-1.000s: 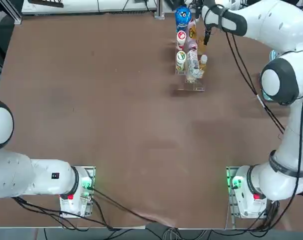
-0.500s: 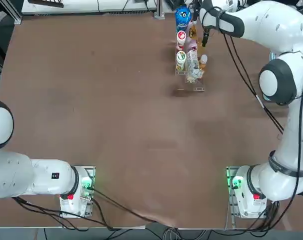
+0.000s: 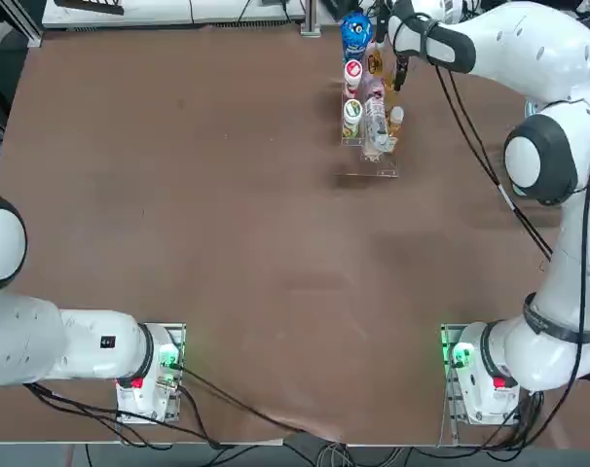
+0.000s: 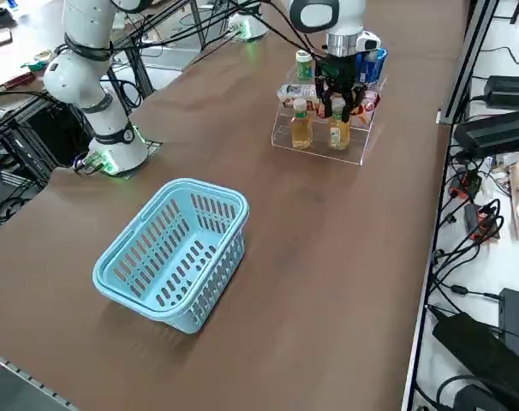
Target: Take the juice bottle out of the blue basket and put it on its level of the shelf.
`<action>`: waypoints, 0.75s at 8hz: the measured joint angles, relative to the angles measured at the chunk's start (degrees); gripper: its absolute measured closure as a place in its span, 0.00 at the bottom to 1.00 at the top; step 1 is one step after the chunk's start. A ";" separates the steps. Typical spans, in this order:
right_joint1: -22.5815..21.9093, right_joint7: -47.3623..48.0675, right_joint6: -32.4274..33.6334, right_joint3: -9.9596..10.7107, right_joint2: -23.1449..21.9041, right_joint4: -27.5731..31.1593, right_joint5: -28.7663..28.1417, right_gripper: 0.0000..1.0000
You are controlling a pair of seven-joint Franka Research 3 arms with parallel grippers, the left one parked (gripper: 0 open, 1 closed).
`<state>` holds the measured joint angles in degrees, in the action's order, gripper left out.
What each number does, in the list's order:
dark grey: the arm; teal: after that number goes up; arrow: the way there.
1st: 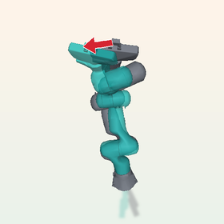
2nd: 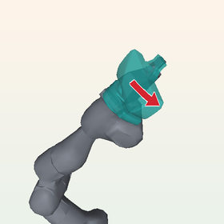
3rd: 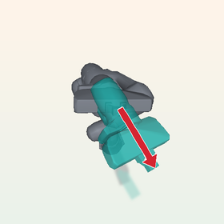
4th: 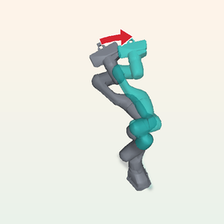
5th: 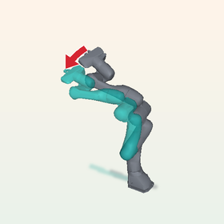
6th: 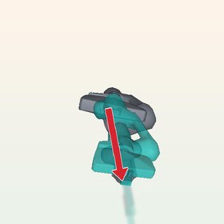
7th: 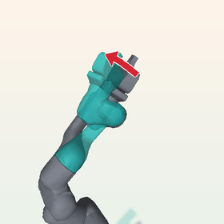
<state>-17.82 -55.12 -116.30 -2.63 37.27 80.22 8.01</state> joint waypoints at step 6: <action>0.08 -2.26 0.02 0.73 0.00 -0.13 0.00 0.46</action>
<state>-17.74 -57.39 -116.28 -1.90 37.27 80.08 8.01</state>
